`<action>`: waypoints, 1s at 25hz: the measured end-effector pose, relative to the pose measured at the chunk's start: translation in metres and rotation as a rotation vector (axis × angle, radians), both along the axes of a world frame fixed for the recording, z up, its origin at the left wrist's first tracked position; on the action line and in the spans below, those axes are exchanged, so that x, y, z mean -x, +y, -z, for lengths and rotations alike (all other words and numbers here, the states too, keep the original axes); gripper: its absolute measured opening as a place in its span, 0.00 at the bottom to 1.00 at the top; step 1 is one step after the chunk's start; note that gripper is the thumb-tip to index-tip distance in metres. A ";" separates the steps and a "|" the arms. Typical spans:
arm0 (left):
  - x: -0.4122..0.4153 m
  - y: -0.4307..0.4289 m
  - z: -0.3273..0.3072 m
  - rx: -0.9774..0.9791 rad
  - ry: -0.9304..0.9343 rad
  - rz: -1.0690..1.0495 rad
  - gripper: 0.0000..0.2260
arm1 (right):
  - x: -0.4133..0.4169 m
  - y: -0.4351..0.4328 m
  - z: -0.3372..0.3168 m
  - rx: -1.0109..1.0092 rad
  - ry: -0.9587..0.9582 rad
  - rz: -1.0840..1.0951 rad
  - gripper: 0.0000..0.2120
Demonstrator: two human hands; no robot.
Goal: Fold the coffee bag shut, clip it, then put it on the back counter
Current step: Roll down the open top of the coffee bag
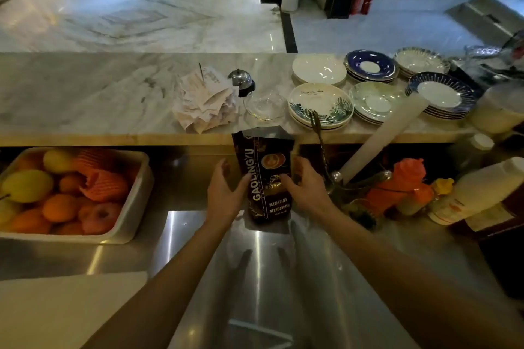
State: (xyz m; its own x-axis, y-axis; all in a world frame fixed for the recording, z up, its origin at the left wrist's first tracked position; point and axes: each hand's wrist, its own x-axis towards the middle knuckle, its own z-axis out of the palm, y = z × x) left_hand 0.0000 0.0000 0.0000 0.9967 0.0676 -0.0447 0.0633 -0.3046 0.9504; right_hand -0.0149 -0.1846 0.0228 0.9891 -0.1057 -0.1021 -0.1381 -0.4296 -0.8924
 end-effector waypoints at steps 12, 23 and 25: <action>-0.051 -0.028 0.034 0.210 -0.154 -0.037 0.06 | -0.064 -0.001 0.053 -0.256 0.011 0.053 0.15; 0.049 -0.022 -0.002 0.339 -0.058 0.138 0.06 | 0.061 -0.014 0.019 -0.292 -0.070 0.065 0.18; 0.078 -0.025 -0.009 0.357 -0.039 0.168 0.06 | 0.096 -0.015 0.016 -0.264 -0.098 0.103 0.23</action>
